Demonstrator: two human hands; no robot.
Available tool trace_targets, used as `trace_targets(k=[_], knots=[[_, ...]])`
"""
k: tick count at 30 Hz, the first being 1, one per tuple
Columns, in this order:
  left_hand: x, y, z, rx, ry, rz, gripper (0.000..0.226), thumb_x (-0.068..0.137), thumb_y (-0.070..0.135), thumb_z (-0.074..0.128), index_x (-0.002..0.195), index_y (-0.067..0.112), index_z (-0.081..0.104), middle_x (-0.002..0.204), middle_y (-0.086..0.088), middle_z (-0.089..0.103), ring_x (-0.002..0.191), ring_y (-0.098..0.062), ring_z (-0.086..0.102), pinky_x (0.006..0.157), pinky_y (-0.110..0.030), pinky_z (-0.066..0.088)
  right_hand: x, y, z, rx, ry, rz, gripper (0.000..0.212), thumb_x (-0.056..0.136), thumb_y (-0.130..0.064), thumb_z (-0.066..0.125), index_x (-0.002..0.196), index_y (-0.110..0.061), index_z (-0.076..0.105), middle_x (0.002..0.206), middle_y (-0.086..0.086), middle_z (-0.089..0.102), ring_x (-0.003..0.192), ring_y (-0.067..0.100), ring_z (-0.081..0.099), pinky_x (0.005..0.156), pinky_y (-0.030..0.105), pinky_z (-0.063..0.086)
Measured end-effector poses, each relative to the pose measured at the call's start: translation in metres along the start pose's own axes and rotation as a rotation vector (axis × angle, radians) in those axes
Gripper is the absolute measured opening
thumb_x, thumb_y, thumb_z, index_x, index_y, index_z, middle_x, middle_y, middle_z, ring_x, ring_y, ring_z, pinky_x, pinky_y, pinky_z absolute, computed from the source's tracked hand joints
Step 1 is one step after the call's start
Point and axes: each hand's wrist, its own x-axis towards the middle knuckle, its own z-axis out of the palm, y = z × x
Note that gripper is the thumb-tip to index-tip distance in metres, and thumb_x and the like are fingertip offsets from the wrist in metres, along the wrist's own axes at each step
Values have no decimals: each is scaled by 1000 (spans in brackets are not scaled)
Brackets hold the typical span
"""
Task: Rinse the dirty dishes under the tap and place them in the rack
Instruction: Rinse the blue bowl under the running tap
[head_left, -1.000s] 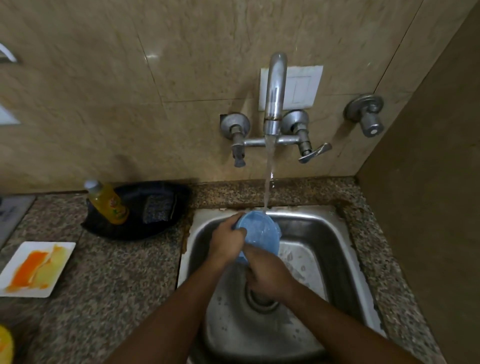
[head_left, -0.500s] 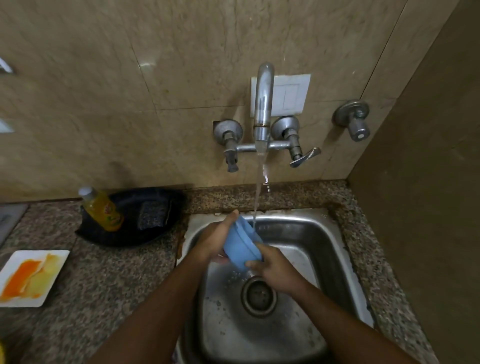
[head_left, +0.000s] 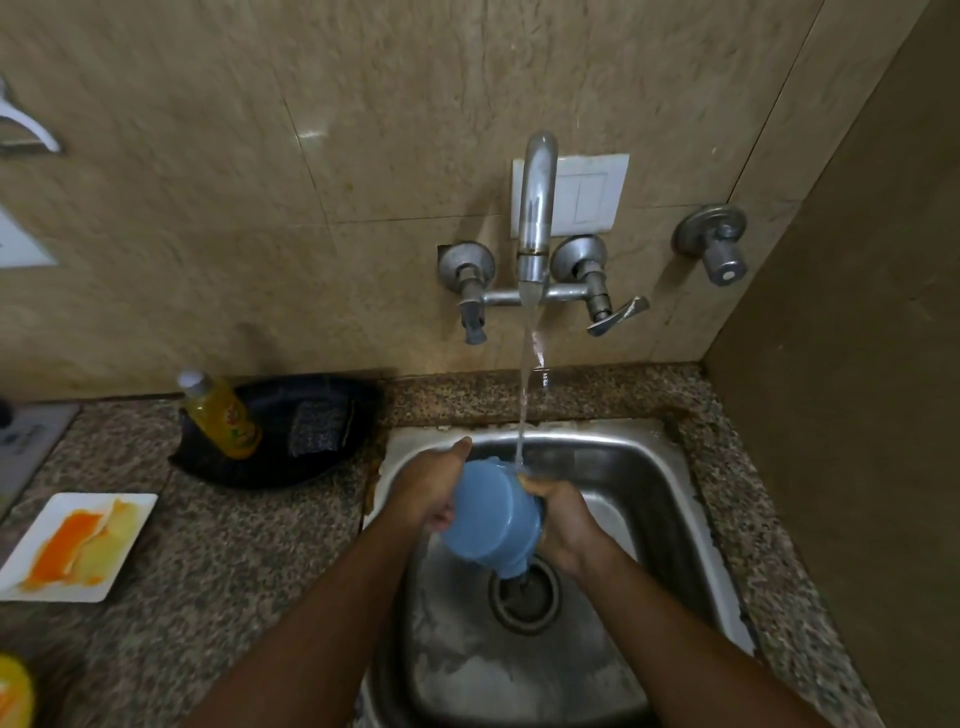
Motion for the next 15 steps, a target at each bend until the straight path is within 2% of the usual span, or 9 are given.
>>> trace_targets(k=[2,3,5,6,8,10,11,13,15], knots=[[-7,3,-3,-143,-118,-98,56,92,67,45,92,13,62,81,-17,64,71,-30,66,65,-35,61,0,5,5,-341,-13,-233,26,79,-23,68,102,-11,69,97,12,72,88,29,65,76,37,54],[-11,4,-3,-259,-209,-135,52,92,64,47,88,14,61,79,-15,63,71,-29,64,60,-33,59,-1,8,4,-692,-40,-375,29,79,-30,67,103,-14,68,99,7,71,89,25,65,76,33,51],[-10,3,2,-400,-352,-160,49,91,63,51,92,15,62,82,-12,68,77,-29,66,61,-37,56,-7,14,0,-1408,-47,-624,28,88,-36,57,112,-22,63,107,2,70,96,21,65,79,31,48],[-6,1,8,-411,-356,-133,49,90,62,52,96,15,64,80,-10,72,76,-26,68,60,-36,56,-13,14,-1,-1549,-62,-752,26,90,-33,54,113,-23,62,106,0,71,97,20,65,78,30,48],[3,0,22,-447,-207,-13,52,90,60,55,101,11,69,83,-9,75,77,-24,71,64,-36,59,-22,9,-2,-1558,-183,-784,28,86,-26,53,111,-26,64,105,-2,71,97,15,63,80,28,50],[10,-2,36,-401,-50,88,56,87,61,59,102,9,72,95,-11,75,87,-25,71,81,-40,58,-18,2,-7,-1452,-288,-603,28,80,-25,52,103,-24,67,102,-4,71,95,11,63,83,31,53],[10,-4,41,-338,3,144,51,88,58,60,98,10,72,96,-9,74,88,-23,69,81,-36,56,-15,-6,-6,-1346,-279,-479,28,79,-25,51,101,-22,68,103,-2,71,96,13,64,86,34,53],[7,-6,52,-231,33,216,37,93,51,57,88,18,71,89,-3,71,84,-19,66,76,-33,54,6,-20,-9,-1255,-91,-325,32,83,-21,50,109,-15,67,113,7,70,106,21,64,95,36,49],[5,-7,60,-243,2,218,34,93,52,55,81,23,71,86,2,72,85,-17,68,84,-37,57,22,-22,-5,-1438,80,-372,26,88,-19,56,111,-9,64,111,11,69,105,26,64,92,36,49]])
